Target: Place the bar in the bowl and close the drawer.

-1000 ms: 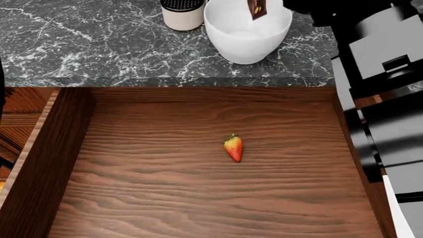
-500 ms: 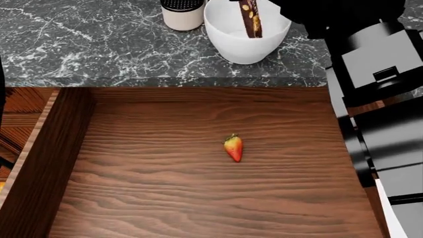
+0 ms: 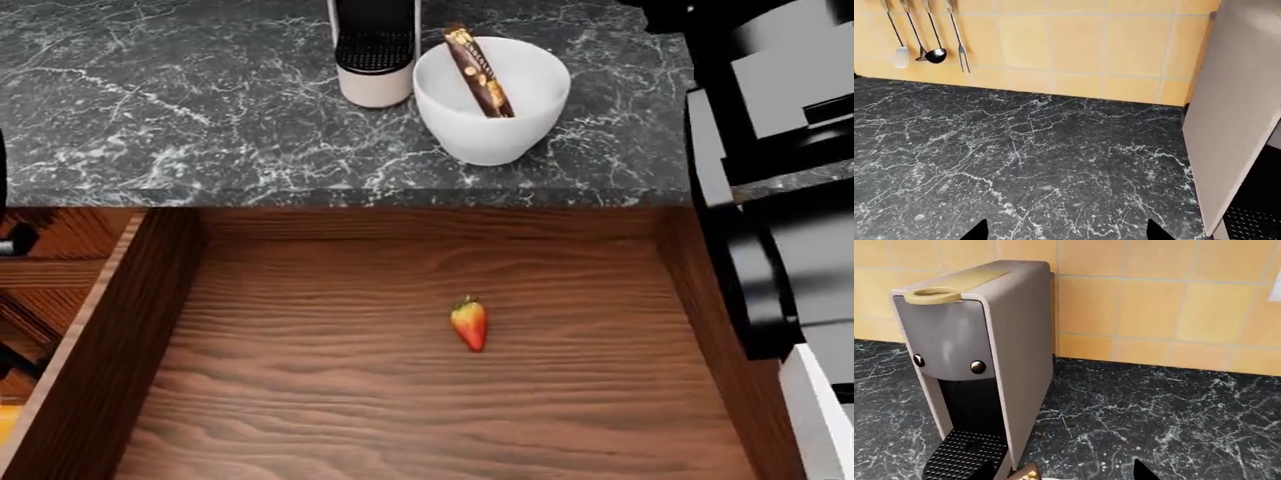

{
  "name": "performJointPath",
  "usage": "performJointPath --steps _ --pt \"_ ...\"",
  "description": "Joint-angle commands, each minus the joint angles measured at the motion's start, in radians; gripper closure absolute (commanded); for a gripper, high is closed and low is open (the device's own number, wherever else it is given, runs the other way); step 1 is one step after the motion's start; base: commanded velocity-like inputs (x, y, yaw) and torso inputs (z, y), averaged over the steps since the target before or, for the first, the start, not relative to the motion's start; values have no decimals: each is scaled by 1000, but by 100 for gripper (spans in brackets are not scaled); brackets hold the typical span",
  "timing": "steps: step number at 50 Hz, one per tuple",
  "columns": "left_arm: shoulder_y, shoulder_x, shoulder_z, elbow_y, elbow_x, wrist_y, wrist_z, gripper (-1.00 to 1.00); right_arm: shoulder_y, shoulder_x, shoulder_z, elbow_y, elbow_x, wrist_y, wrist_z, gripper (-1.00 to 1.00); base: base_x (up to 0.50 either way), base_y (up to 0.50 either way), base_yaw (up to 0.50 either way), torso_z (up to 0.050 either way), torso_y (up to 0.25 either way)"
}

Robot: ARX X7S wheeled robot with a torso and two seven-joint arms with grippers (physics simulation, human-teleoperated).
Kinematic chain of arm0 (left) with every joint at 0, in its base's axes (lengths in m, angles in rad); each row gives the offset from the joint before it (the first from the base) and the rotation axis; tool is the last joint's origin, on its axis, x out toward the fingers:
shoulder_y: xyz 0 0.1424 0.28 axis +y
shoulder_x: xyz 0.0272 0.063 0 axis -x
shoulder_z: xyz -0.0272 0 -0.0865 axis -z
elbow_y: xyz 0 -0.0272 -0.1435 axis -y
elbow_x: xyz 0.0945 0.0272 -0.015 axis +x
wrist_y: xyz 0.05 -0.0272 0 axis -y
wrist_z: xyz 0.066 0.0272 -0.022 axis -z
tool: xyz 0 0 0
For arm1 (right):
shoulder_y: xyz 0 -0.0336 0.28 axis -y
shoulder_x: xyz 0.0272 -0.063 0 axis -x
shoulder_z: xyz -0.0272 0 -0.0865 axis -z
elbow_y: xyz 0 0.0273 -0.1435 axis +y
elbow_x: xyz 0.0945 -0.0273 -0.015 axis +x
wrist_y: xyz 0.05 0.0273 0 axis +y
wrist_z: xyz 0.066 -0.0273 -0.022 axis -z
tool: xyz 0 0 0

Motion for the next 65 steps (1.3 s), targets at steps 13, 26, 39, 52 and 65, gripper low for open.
performJointPath --steps 13,26,39,52,65 --pt "136 -50 -34 620 -66 -467 111 -100 -67 142 164 -620 -137 541 75 -100 0 0 0 -3 250" --pt "211 -66 -85 984 -123 -728 139 -100 -174 261 285 -1091 -35 875 178 -100 0 119 0 -2 192" --pt "203 -57 -78 1004 -132 -747 133 -100 -147 261 294 -1099 -26 913 214 -100 -36 500 0 0 0" --pt "209 -54 -79 1011 -139 -749 126 -100 -150 267 294 -1111 -2 928 235 -100 -85 500 0 0 0" --pt "226 -75 -85 1062 -181 -788 128 -100 -155 350 259 -1148 270 958 398 -100 -86 500 0 0 0"
